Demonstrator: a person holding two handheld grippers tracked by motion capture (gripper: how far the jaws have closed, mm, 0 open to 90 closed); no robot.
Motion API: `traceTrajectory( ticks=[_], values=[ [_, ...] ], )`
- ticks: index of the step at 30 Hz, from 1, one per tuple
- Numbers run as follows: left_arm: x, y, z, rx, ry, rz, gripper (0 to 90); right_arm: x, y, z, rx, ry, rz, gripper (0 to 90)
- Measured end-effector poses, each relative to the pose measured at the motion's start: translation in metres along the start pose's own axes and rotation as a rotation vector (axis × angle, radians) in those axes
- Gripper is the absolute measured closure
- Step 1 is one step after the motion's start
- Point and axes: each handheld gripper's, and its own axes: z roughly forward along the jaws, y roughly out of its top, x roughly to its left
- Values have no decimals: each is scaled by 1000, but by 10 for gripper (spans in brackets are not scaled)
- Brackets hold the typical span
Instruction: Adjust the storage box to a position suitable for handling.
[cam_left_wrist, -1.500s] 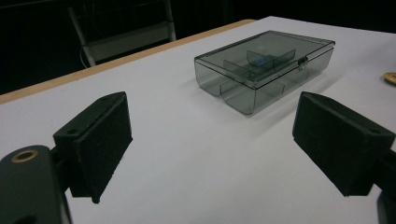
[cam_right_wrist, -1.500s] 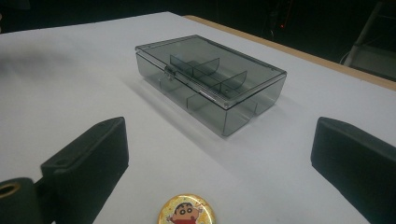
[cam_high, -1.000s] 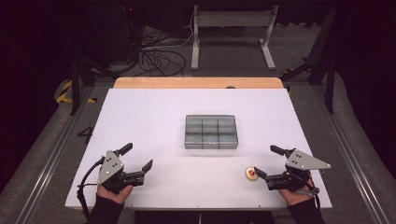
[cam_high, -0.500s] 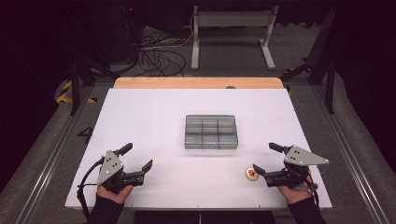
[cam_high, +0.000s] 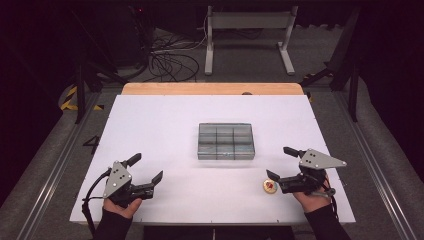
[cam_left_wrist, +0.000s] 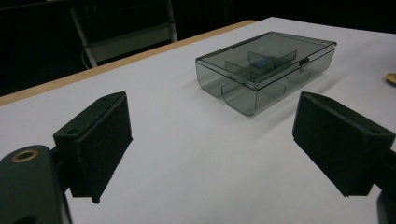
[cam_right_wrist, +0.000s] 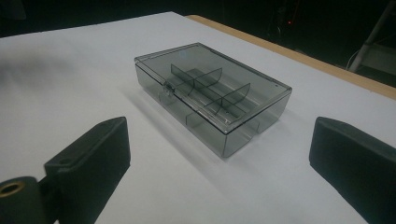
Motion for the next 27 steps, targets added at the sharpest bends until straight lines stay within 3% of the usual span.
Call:
traceTrajectory(
  ticks=[12, 17, 20, 23, 27],
  values=[
    [0, 0, 0, 0, 1, -2, 123, -1, 5, 2, 12, 1, -4, 84],
    [0, 0, 0, 3, 1, -3, 124, 1, 7, 5, 45, -17, -21, 280],
    [0, 0, 0, 3, 2, -3, 124, 2, 8, 7, 57, -29, -24, 337],
    [0, 0, 0, 3, 1, -2, 124, 0, 11, 11, 85, -38, -25, 475],
    [0, 0, 0, 4, 0, -2, 124, -1, 14, 15, 102, -45, -13, 571]
  ],
)
